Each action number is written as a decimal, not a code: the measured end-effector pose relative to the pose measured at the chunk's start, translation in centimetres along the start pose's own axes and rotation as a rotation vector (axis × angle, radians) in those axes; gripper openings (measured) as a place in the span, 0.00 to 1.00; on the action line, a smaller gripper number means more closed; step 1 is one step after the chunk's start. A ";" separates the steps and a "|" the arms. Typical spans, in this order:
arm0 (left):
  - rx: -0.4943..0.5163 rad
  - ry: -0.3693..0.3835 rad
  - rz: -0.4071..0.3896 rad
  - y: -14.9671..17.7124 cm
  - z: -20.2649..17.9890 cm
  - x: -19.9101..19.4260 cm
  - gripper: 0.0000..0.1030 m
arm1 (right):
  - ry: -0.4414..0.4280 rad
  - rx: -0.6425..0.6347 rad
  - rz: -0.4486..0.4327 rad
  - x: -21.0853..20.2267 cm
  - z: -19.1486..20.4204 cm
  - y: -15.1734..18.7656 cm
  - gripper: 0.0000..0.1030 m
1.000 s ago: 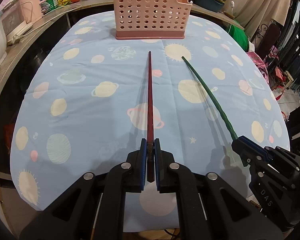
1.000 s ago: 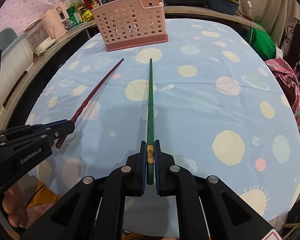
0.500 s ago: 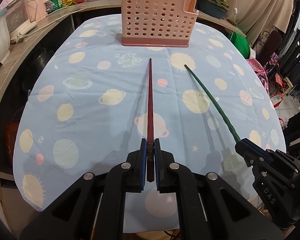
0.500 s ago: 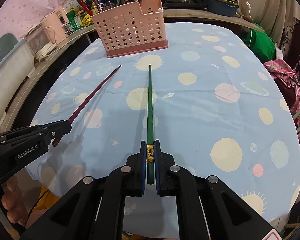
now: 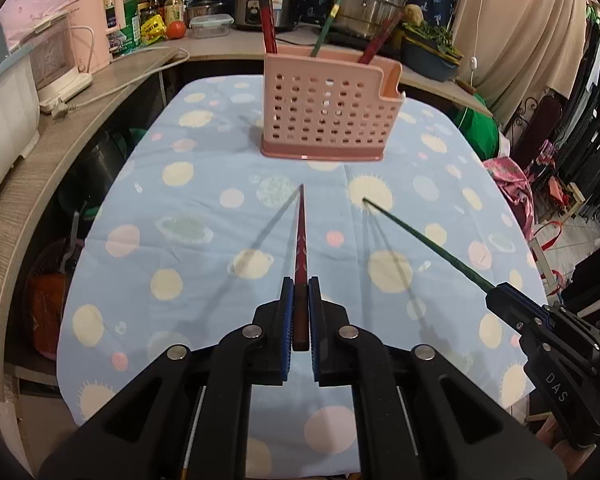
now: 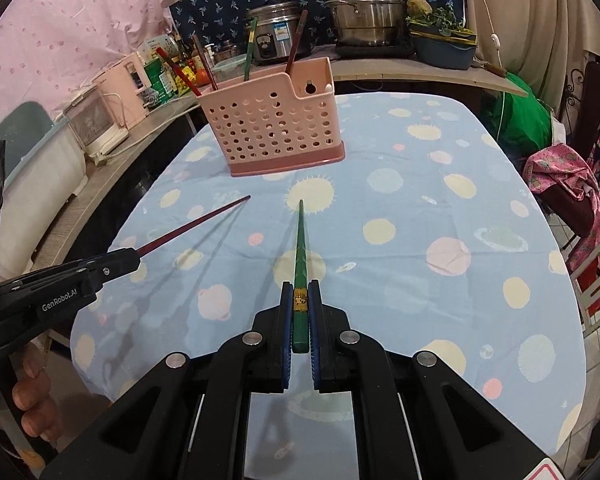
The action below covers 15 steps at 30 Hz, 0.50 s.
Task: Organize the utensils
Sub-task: 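Lift the dark red chopstick with left gripper while right lifts the green chopstick toward basket, then insert dark red chopstick into basket and open left gripper while right releases green chopstick there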
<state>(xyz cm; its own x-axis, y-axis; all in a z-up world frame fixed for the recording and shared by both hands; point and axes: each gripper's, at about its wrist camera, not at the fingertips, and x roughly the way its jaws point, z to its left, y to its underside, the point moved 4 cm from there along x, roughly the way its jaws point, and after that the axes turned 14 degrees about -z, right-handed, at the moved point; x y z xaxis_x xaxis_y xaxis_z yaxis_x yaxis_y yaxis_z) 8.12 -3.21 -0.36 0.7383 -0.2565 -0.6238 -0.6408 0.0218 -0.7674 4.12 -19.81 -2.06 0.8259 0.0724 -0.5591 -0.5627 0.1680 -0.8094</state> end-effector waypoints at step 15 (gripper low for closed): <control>-0.013 0.004 -0.135 -7.6 0.0 -0.9 0.07 | -0.047 0.011 -0.137 -0.4 0.6 -7.6 0.07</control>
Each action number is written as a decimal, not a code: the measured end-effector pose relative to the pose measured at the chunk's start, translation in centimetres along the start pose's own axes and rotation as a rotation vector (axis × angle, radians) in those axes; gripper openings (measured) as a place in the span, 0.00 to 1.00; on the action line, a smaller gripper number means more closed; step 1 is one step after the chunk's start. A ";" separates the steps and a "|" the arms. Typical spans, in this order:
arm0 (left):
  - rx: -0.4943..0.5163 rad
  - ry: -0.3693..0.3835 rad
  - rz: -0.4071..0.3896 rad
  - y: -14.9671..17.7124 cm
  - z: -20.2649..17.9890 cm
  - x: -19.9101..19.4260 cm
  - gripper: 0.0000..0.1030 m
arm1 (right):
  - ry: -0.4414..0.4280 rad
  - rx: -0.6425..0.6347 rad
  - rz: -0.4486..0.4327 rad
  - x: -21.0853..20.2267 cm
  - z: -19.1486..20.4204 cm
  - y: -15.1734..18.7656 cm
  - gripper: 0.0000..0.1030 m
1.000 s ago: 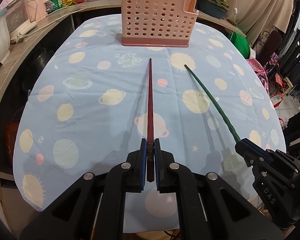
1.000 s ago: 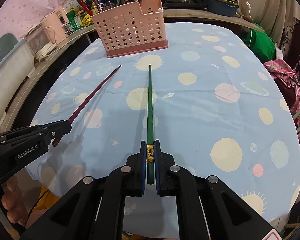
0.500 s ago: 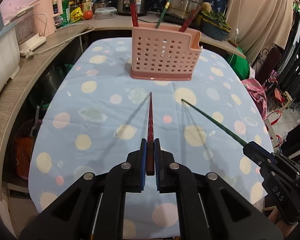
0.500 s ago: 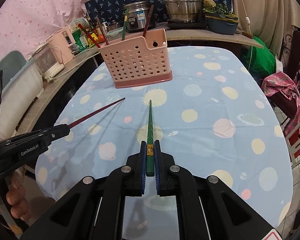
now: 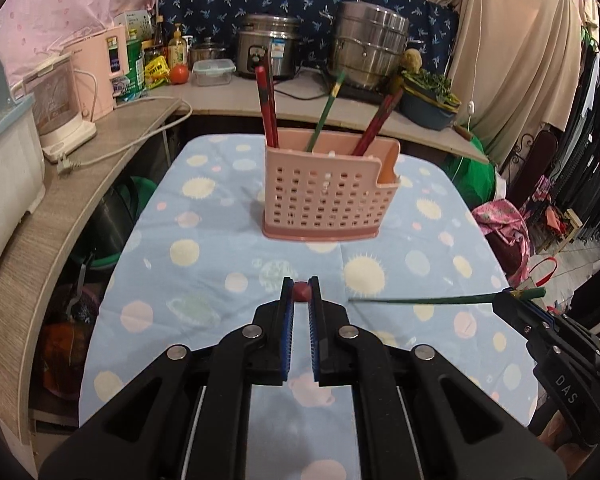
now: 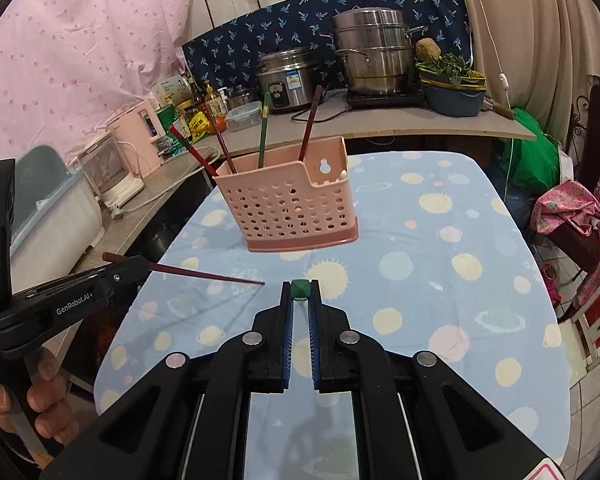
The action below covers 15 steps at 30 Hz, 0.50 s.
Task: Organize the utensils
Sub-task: 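Insert dark red chopstick into basket and open left gripper while right releases green chopstick there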
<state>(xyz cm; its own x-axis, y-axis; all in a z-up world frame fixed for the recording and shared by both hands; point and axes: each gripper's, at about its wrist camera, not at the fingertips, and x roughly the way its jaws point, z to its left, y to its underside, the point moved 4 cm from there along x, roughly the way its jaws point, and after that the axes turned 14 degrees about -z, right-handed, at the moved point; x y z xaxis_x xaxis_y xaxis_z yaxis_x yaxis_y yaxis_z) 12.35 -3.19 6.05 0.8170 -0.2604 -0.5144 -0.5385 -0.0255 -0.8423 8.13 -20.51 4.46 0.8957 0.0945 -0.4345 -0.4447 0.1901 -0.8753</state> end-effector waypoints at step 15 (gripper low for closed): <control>-0.008 0.023 -0.123 -8.0 -0.1 0.1 0.07 | -0.023 -0.001 -0.128 1.5 0.4 -7.0 0.07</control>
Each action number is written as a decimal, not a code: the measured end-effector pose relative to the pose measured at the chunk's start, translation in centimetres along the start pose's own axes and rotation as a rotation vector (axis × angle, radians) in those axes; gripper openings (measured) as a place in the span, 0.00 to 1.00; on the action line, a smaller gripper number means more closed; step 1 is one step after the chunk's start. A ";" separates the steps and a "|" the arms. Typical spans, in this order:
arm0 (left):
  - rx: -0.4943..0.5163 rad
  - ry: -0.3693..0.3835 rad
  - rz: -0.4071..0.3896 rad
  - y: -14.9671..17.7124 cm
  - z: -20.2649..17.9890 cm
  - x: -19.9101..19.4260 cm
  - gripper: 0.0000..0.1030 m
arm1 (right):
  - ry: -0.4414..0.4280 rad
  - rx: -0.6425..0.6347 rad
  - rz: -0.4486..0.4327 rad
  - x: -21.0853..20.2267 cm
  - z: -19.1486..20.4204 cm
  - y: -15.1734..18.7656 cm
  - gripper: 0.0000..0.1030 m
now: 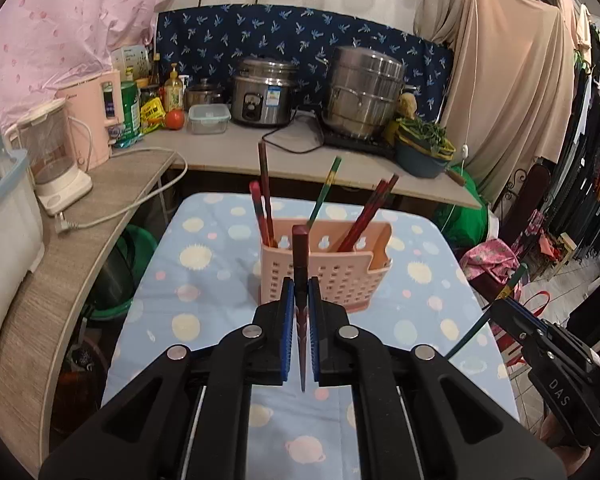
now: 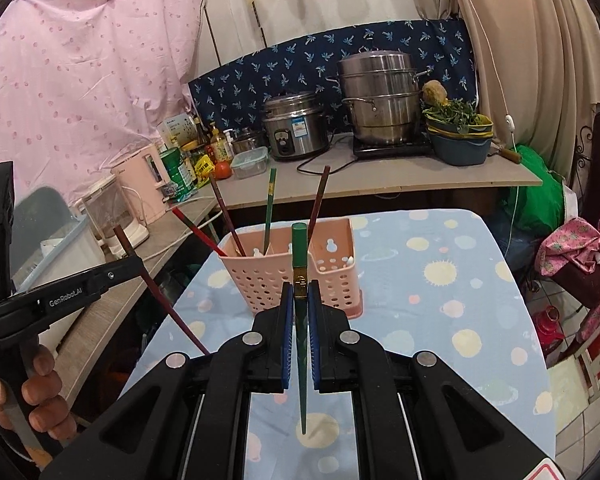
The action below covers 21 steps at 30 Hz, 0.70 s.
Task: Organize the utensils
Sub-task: 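Insert dark red chopstick into basket and open left gripper while right releases green chopstick there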
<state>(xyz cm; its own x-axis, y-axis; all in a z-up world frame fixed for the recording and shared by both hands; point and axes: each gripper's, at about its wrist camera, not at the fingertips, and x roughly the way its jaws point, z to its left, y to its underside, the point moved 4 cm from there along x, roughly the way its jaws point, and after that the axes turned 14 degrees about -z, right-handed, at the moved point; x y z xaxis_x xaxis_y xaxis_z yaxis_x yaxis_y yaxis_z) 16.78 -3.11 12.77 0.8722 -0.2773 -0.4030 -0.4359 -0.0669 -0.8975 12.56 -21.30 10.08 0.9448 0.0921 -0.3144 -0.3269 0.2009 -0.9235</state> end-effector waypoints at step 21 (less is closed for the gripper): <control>0.010 -0.021 -0.186 -11.6 -0.2 2.7 0.07 | -0.033 0.015 -0.178 5.7 1.1 -11.7 0.07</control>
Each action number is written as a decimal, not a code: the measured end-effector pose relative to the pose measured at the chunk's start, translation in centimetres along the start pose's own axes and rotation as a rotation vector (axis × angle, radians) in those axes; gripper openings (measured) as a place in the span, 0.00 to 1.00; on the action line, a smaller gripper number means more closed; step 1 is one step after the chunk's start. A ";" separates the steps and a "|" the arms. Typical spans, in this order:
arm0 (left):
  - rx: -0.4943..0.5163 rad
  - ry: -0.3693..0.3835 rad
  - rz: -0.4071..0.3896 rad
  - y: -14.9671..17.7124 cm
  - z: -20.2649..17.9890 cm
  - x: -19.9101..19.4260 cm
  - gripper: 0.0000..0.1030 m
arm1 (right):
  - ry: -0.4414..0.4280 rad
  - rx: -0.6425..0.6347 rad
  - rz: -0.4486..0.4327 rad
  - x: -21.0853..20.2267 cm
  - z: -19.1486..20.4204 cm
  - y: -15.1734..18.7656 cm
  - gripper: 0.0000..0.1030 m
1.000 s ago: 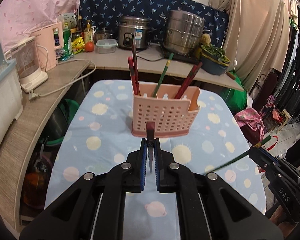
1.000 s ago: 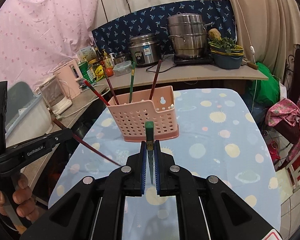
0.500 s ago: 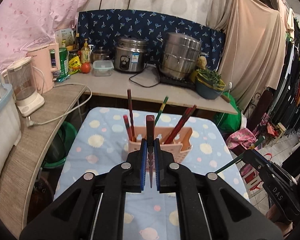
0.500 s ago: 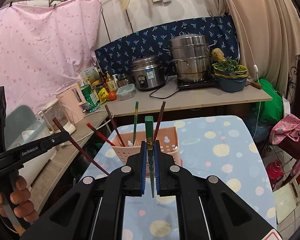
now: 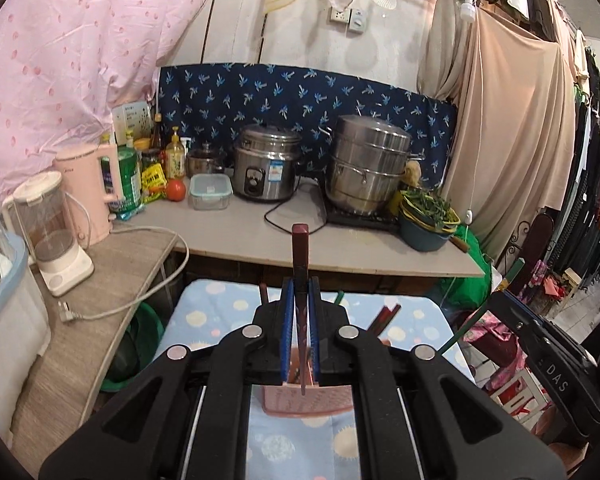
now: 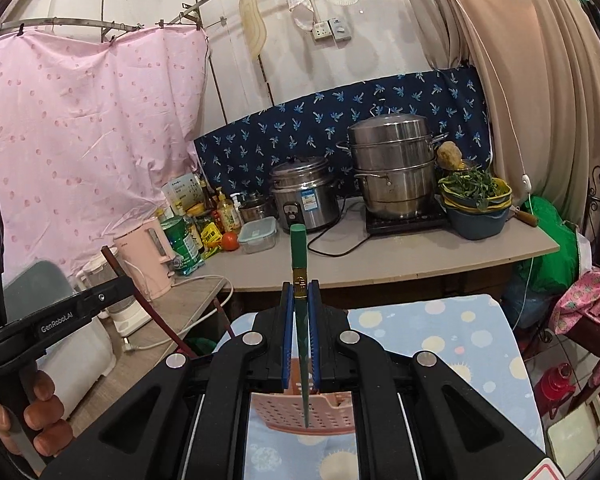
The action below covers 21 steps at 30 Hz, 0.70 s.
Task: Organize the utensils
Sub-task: 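Insert dark red chopstick into basket and open left gripper while right releases green chopstick there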
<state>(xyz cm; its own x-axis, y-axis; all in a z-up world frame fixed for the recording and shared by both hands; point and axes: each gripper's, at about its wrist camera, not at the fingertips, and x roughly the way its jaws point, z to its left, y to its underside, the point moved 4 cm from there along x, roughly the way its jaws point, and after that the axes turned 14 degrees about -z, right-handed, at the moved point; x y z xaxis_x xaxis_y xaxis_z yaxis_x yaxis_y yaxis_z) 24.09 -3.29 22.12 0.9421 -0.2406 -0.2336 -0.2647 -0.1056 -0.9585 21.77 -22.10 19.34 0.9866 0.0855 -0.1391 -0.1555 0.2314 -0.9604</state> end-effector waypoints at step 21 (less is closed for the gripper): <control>0.012 -0.044 0.068 2.5 1.6 6.1 0.07 | -0.004 0.018 0.078 8.8 0.3 2.6 0.07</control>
<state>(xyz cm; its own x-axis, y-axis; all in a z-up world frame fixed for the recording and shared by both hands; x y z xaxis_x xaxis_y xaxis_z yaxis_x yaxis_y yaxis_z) 29.45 -3.52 18.02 0.9303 -0.2038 -0.3051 -0.3263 -0.0792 -0.9420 30.02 -20.50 15.69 0.9713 0.1081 -0.2120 -0.2325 0.2411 -0.9423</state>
